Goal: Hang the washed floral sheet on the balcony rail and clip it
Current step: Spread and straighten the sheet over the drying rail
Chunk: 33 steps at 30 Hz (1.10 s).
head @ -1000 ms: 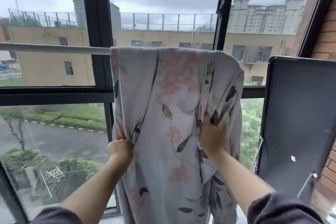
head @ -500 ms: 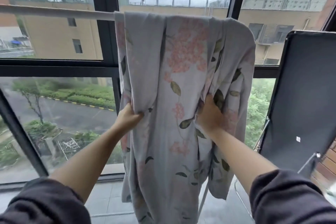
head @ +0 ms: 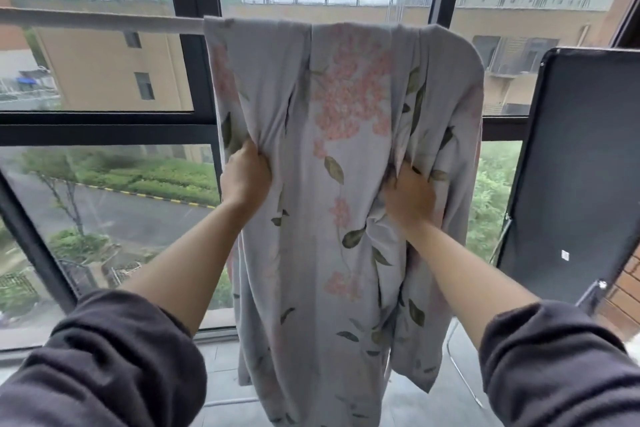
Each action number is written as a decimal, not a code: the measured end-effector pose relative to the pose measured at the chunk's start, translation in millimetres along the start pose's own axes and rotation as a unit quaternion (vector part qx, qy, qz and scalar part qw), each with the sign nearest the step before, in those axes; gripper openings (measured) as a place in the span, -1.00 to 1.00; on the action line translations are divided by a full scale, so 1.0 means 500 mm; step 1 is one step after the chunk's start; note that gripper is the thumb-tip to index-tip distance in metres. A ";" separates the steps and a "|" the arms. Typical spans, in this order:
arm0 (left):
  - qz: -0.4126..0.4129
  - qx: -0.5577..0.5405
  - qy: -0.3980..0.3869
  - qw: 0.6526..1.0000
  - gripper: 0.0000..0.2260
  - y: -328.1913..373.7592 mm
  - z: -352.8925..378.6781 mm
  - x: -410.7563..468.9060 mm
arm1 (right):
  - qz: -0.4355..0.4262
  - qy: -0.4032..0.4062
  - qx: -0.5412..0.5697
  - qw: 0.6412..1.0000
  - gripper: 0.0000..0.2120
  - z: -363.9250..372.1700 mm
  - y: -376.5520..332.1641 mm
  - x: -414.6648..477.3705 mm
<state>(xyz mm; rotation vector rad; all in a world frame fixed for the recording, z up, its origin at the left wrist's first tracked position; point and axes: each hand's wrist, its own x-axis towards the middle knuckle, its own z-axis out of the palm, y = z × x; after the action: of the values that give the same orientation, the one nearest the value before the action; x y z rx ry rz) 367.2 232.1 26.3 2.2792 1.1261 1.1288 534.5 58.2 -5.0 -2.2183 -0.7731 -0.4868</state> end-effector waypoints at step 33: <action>-0.040 -0.165 0.034 0.985 -0.58 -0.089 -0.054 -0.037 | 0.019 -0.102 -0.013 0.994 -0.61 -0.023 -0.018 -0.131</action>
<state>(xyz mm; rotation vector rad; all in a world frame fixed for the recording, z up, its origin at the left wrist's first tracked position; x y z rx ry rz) 317.3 244.4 6.8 1.9397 0.9621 1.2641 478.5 29.8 -28.5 -2.3277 -0.8314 -0.2537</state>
